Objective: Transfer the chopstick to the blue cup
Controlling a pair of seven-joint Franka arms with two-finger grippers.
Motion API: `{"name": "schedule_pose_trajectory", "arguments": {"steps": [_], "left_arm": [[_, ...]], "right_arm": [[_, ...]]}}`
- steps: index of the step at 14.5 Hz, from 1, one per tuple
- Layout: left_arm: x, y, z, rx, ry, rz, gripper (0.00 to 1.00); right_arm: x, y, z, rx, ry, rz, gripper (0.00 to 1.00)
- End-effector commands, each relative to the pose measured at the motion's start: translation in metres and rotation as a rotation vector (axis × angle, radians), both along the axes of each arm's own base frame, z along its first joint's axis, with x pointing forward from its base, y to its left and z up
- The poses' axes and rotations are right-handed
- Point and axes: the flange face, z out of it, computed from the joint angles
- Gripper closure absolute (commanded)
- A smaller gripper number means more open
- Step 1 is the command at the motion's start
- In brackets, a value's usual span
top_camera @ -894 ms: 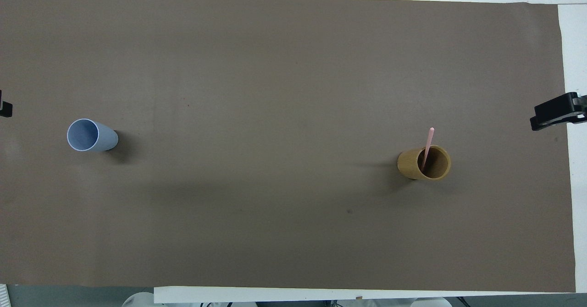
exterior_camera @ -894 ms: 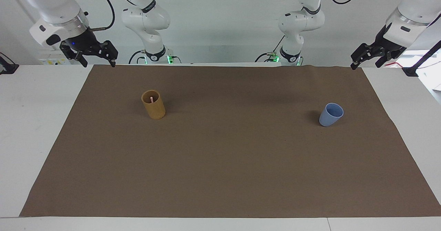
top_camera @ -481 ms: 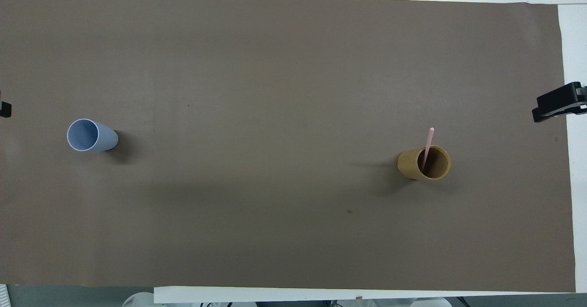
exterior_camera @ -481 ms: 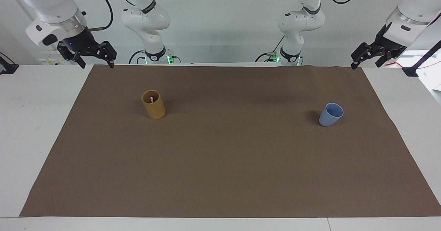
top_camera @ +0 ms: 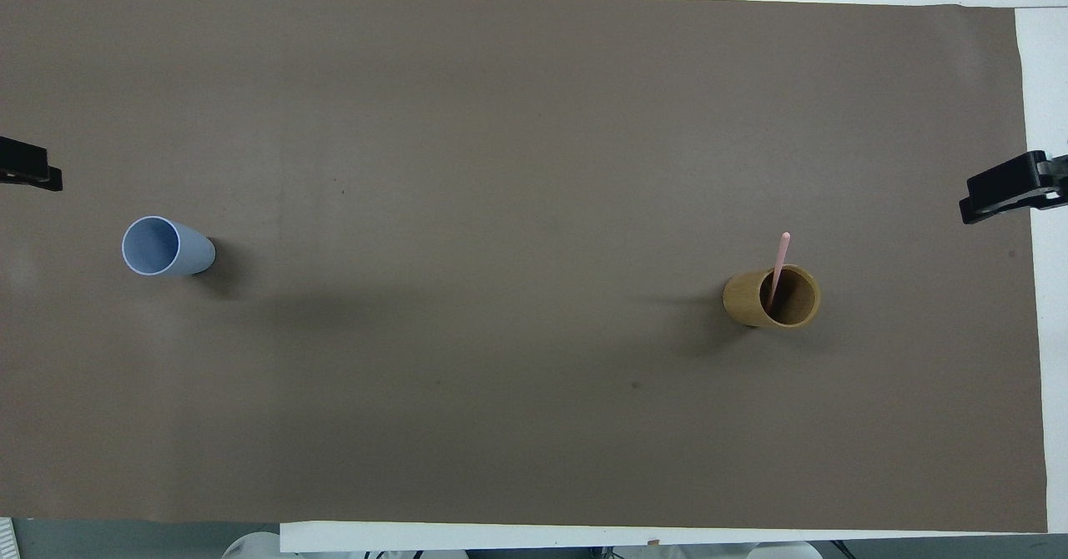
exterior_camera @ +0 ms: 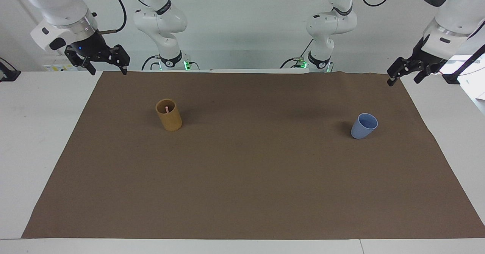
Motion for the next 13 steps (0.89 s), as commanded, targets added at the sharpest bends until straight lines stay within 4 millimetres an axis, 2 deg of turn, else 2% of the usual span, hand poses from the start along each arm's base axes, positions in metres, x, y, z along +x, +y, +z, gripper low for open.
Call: {"name": "schedule_pose_trajectory", "arguments": {"steps": [1,3,5,9,10,11,12,13], "left_arm": [[-0.014,0.042,-0.076,0.003,-0.043,0.065,0.00],[-0.015,0.051,-0.120,-0.001,-0.007,0.080,0.00],[-0.021,0.051,-0.155,0.001,-0.025,0.079,0.00],[-0.030,0.047,-0.170,0.000,-0.007,0.076,0.01],[-0.035,0.044,-0.180,-0.002,0.008,0.075,0.06],[-0.039,0.041,-0.186,-0.003,0.028,0.107,0.83],[-0.041,0.037,-0.191,-0.004,0.032,0.182,1.00],[-0.037,0.028,-0.191,-0.004,0.026,0.204,1.00]], "right_arm": [[-0.003,0.003,0.005,-0.008,-0.002,0.025,0.00],[-0.003,0.002,0.005,-0.006,0.000,0.025,0.00],[-0.003,0.002,0.006,-0.006,-0.002,0.027,0.00],[-0.003,0.003,0.006,-0.006,-0.002,0.027,0.00],[-0.003,0.003,0.006,-0.006,-0.002,0.028,0.00],[-0.003,0.002,0.006,-0.006,-0.002,0.027,0.00],[-0.003,0.003,0.006,-0.004,-0.002,0.027,0.00],[-0.003,0.003,0.006,-0.004,-0.002,0.027,0.00]]}}
